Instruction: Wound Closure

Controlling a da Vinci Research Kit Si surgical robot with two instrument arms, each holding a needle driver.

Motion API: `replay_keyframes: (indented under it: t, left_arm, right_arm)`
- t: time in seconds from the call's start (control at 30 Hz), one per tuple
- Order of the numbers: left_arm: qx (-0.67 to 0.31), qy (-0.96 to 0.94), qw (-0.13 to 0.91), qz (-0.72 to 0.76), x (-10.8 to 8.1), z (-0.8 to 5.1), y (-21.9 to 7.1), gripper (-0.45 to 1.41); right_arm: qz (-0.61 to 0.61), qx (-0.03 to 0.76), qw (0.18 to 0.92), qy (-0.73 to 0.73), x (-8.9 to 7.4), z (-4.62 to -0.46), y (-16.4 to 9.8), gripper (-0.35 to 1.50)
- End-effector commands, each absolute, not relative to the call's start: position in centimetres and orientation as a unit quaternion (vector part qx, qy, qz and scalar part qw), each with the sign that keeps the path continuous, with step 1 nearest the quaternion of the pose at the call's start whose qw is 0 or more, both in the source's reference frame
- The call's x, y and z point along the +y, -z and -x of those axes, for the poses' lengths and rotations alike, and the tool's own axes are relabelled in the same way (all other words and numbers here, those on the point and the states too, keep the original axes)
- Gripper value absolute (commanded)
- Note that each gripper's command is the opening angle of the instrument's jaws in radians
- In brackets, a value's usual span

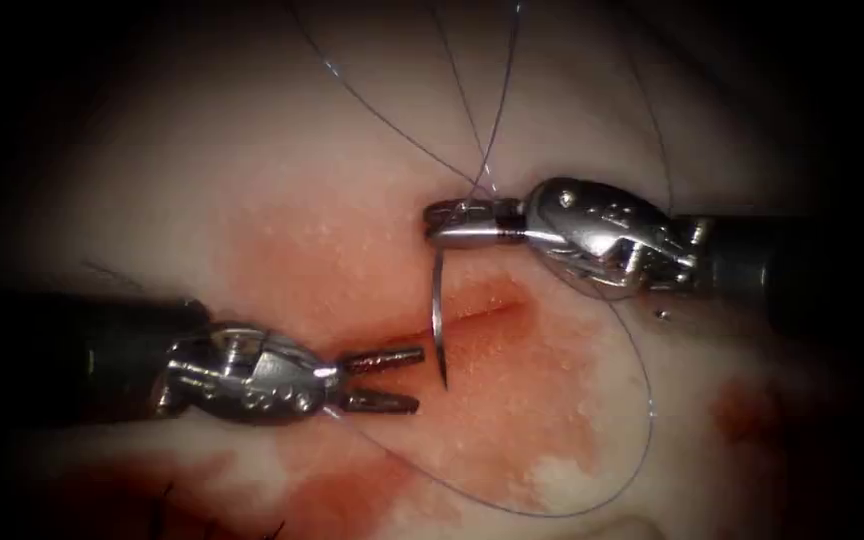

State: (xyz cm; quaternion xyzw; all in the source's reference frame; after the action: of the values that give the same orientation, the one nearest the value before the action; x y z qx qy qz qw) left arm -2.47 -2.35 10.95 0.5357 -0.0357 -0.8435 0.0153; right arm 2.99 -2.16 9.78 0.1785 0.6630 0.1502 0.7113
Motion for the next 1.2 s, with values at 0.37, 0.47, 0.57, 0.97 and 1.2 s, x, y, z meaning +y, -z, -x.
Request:
replay_keyframes:
  t: [0.37,0.47,0.57,0.97,1.2]
  left_arm:
    - [-0.003,0.864,-0.018,-0.503,-2.53,2.6,-11.39,0.12]
    - [0.006,0.868,-0.023,-0.496,-2.53,2.57,-11.49,0.12]
    - [0.013,0.87,-0.026,-0.492,-2.53,2.53,-11.57,0.12]
    - [0.022,0.873,-0.04,-0.485,-2.52,2.48,-11.68,0.1]
    - [0.022,0.873,-0.041,-0.485,-2.52,2.49,-11.65,0.09]
  right_arm:
    - [-0.091,0.697,0.707,-0.078,-2.0,-3.17,-9.76,-0.35]
    - [-0.072,0.703,0.705,-0.056,-1.96,-3.19,-9.74,-0.35]
    - [-0.056,0.708,0.703,-0.035,-1.95,-3.23,-9.74,-0.35]
    - [0.028,0.717,0.693,0.069,-1.97,-3.33,-9.81,-0.35]
    - [0.054,0.715,0.691,0.091,-2.04,-3.41,-9.89,-0.35]
